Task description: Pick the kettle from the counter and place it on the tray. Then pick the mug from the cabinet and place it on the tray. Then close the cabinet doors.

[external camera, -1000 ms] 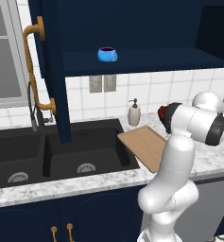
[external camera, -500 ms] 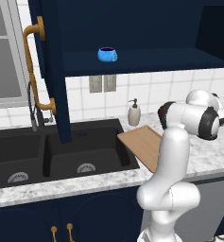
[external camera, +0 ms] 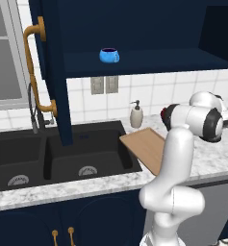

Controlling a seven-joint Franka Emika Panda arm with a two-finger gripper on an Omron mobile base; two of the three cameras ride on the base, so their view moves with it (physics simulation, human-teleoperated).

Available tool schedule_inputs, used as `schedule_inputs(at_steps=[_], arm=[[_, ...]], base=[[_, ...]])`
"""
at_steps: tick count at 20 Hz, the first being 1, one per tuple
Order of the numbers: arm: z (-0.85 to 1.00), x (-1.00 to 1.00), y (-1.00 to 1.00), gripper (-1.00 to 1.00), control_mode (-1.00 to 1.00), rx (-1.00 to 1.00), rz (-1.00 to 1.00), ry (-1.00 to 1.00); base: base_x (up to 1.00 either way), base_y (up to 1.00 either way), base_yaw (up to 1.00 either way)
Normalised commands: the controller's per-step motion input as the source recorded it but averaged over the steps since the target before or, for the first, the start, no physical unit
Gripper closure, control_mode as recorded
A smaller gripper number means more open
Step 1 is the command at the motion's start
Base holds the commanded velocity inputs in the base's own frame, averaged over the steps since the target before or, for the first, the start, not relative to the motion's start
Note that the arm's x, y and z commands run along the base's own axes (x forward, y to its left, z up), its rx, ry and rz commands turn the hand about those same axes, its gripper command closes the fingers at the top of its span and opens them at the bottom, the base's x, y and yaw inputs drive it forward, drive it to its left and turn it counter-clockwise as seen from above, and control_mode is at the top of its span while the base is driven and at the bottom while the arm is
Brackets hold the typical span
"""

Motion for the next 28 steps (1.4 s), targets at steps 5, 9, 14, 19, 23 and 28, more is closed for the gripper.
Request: schedule_inputs(at_steps=[5,9,14,19,23,28], arm=[[-0.02,0.42,0.00,-1.00,-1.00,0.01,0.00,0.00],[-0.15,0.38,-0.02,-1.00,-1.00,0.03,0.00,0.00],[-0.24,0.15,-0.01,-1.00,-1.00,0.08,0.00,0.00],[-0.29,0.01,0.05,1.00,-1.00,0.14,0.00,0.00],[-0.24,0.00,0.11,1.00,-1.00,0.03,0.00,-0.03],[-0.29,0.00,0.22,1.00,-1.00,0.00,0.00,-0.08]], base=[[0.00,0.00,0.00],[0.00,0.00,0.00],[0.00,0.00,0.00],[0.00,0.00,0.00],[0.00,0.00,0.00],[0.00,0.00,0.00]])
